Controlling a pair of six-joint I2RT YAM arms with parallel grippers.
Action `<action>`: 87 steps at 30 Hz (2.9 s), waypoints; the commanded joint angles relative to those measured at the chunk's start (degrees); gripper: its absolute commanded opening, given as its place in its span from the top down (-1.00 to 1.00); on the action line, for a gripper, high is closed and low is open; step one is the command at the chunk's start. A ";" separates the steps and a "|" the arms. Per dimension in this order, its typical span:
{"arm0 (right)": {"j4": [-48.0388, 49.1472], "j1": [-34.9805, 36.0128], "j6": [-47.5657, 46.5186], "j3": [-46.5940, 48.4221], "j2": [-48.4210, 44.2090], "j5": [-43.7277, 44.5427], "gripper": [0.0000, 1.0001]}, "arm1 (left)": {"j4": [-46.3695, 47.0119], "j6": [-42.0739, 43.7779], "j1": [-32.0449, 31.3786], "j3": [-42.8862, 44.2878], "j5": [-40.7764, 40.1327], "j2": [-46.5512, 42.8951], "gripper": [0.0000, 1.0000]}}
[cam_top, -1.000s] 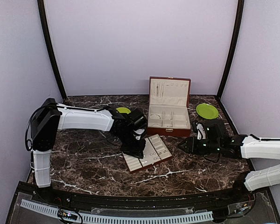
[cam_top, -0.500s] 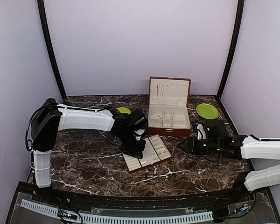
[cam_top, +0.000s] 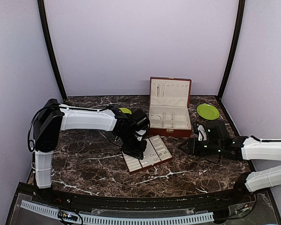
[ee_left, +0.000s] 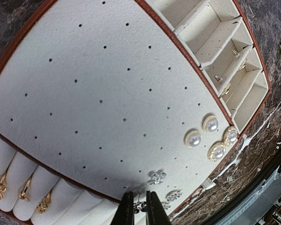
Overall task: Organize the mixed jewelry
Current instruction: Place the earring in the earring holder, then move to the center of the board.
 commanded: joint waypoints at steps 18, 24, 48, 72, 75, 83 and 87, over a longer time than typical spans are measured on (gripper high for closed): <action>2.52 -0.50 -0.63 -1.23 -1.12 -0.91 0.06 | -6.92 2.46 -2.31 5.09 -5.53 4.55 0.94; 2.54 -0.50 -0.57 -1.60 -1.53 -0.87 0.06 | -9.14 3.06 -3.10 7.10 -7.17 6.45 0.94; 1.57 -0.59 0.15 -2.14 -3.68 -0.06 0.06 | -12.27 4.33 -5.00 11.81 -8.76 8.90 0.52; -7.16 -0.59 -2.49 3.95 -5.30 4.51 -0.34 | -5.07 3.78 -5.20 7.97 -19.43 -7.20 -0.22; -7.93 -0.59 -3.38 5.07 -4.84 4.59 -0.45 | 0.30 1.87 -4.62 1.79 -19.21 -12.48 -0.41; -3.93 -0.47 -3.19 6.72 0.78 0.26 -0.75 | 19.59 -8.25 1.14 -23.15 -8.72 -27.65 -0.66; -0.33 0.00 -2.15 6.86 4.62 -1.21 -0.78 | 28.99 -13.71 4.23 -33.83 -3.66 -32.73 -0.73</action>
